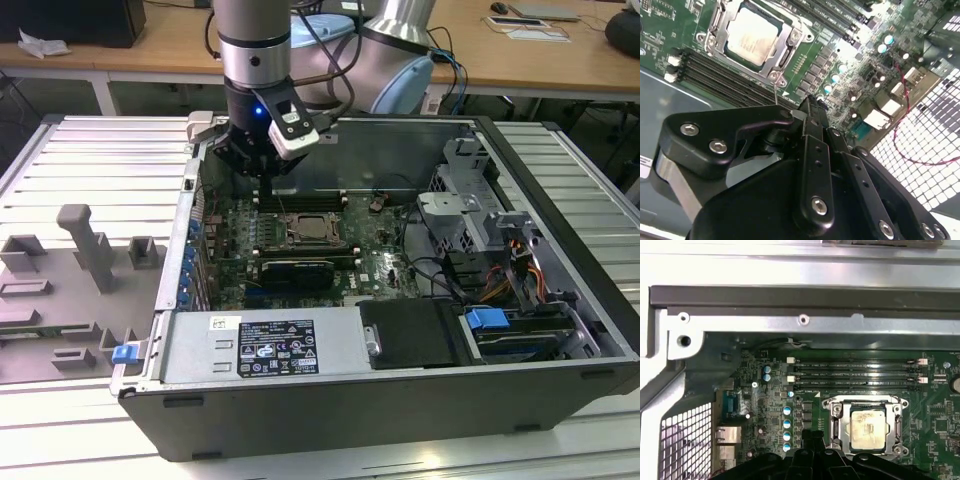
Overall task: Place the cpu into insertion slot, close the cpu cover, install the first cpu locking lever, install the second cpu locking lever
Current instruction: 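Install the first cpu locking lever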
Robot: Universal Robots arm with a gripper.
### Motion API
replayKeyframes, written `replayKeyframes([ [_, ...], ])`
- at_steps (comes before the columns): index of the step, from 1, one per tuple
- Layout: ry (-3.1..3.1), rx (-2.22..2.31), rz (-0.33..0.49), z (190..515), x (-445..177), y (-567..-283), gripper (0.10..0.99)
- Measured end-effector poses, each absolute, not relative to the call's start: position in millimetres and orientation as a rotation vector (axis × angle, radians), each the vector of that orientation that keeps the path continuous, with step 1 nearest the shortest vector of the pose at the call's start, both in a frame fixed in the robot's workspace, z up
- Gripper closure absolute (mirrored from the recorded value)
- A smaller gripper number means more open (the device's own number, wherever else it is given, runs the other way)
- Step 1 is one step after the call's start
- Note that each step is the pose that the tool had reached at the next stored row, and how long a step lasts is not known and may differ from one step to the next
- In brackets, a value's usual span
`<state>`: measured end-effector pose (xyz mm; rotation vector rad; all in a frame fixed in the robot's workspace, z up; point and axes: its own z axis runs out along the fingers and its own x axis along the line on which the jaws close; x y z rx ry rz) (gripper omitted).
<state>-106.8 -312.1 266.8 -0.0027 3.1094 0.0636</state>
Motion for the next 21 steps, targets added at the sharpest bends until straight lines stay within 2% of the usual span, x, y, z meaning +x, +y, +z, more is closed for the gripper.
replayKeyframes([
  [12, 3.109, -0.002, 0.063, 261.2, -107.5, -293.5, 0.980],
  [21, 3.110, -0.002, 0.064, 259.5, -90.7, -291.8, 0.980],
])
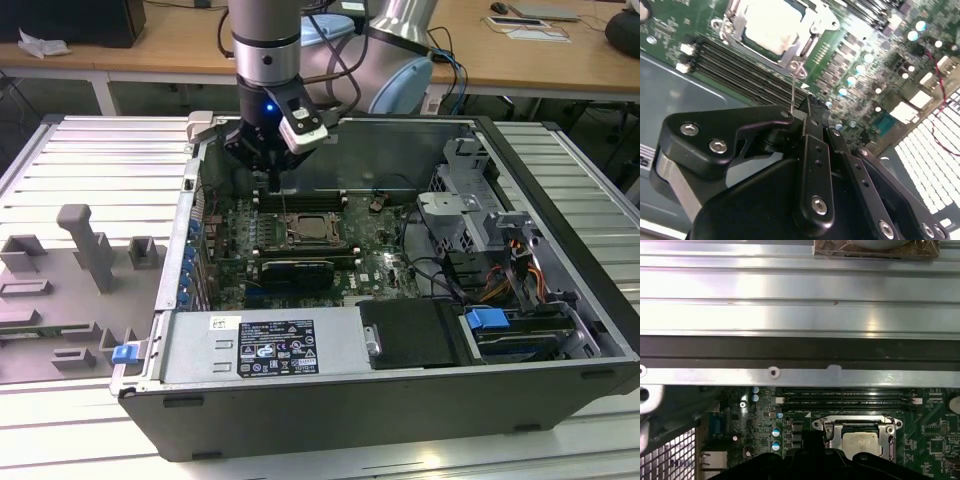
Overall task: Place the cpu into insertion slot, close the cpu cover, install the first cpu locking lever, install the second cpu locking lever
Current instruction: 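Install the first cpu locking lever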
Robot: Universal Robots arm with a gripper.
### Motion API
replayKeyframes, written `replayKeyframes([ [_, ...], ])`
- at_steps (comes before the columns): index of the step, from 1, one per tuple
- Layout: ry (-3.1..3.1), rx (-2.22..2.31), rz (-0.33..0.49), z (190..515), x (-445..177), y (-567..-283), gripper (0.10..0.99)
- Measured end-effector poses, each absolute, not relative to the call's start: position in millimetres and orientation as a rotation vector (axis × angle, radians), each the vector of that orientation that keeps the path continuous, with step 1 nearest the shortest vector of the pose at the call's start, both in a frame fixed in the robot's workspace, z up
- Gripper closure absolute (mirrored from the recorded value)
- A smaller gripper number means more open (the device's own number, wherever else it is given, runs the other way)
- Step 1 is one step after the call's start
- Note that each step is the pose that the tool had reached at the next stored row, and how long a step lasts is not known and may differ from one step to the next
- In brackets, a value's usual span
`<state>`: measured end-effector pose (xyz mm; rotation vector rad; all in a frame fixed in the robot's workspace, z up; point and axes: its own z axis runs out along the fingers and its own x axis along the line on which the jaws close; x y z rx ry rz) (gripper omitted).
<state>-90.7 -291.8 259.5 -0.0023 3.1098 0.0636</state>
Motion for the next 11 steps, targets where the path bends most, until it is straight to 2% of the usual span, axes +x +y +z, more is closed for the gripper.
replayKeyframes([
  [11, 3.110, -0.002, 0.063, 258.5, -84.2, -291.8, 0.980],
])
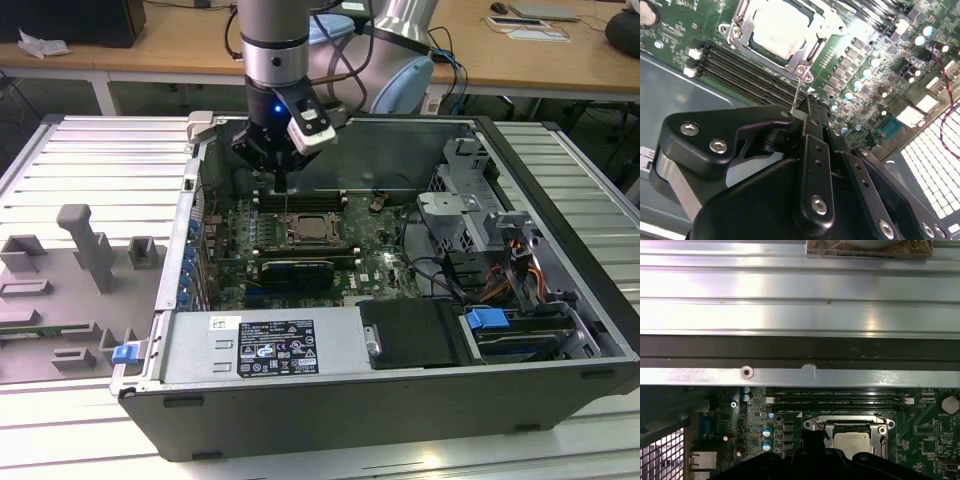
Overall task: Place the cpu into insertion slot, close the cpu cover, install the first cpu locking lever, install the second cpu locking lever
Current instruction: 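Install the first cpu locking lever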
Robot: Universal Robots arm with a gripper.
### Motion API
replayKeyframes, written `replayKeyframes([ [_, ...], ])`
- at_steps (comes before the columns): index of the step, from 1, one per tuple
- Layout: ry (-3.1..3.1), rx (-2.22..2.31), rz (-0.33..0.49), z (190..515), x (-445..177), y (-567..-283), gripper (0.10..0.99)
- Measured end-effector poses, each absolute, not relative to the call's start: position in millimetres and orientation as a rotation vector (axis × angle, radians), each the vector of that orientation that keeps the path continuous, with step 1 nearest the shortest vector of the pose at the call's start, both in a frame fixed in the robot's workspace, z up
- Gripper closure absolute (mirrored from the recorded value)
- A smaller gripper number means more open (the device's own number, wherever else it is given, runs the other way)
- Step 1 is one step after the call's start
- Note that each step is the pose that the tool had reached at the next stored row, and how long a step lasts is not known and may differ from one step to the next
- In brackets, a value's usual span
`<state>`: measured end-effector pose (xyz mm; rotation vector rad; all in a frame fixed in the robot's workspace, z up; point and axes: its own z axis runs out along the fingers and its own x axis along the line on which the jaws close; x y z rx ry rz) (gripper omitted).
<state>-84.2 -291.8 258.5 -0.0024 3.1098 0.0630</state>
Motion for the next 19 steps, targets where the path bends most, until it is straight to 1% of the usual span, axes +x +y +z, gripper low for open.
replayKeyframes([
  [11, 3.110, -0.003, 0.068, 254.1, -62.4, -291.9, 0.980],
  [13, 3.109, -0.002, 0.098, 253.7, -60.1, -292.0, 0.980],
  [15, 3.106, -0.003, 0.161, 252.7, -59.1, -292.4, 0.980],
  [19, 3.107, -0.042, 0.162, 247.2, -57.2, -292.4, 0.980],
])
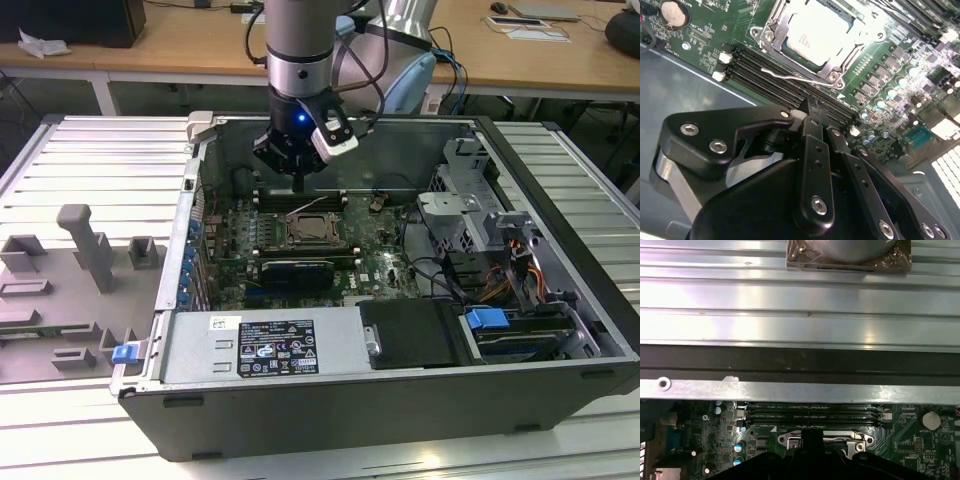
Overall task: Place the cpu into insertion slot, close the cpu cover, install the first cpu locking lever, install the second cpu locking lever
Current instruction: 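Install the first cpu locking lever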
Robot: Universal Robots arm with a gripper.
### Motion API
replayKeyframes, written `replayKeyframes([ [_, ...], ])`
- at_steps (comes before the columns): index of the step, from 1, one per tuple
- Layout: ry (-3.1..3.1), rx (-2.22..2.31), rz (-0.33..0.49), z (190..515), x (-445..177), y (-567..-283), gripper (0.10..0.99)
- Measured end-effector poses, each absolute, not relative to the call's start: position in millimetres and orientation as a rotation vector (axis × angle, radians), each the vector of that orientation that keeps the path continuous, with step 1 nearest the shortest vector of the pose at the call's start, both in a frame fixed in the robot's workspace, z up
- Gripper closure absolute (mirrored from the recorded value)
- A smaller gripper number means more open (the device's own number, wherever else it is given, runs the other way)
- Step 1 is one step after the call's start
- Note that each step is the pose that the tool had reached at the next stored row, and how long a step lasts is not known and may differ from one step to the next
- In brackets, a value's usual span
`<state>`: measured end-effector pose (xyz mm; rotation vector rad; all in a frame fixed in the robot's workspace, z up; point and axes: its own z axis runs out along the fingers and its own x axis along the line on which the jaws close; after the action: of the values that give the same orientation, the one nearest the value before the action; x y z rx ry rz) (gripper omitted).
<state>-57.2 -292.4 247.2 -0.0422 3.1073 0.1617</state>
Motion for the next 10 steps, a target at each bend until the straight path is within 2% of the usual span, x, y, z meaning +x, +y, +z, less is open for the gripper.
replayKeyframes([
  [10, 3.107, -0.048, 0.162, 236.3, -43.1, -292.3, 0.980],
])
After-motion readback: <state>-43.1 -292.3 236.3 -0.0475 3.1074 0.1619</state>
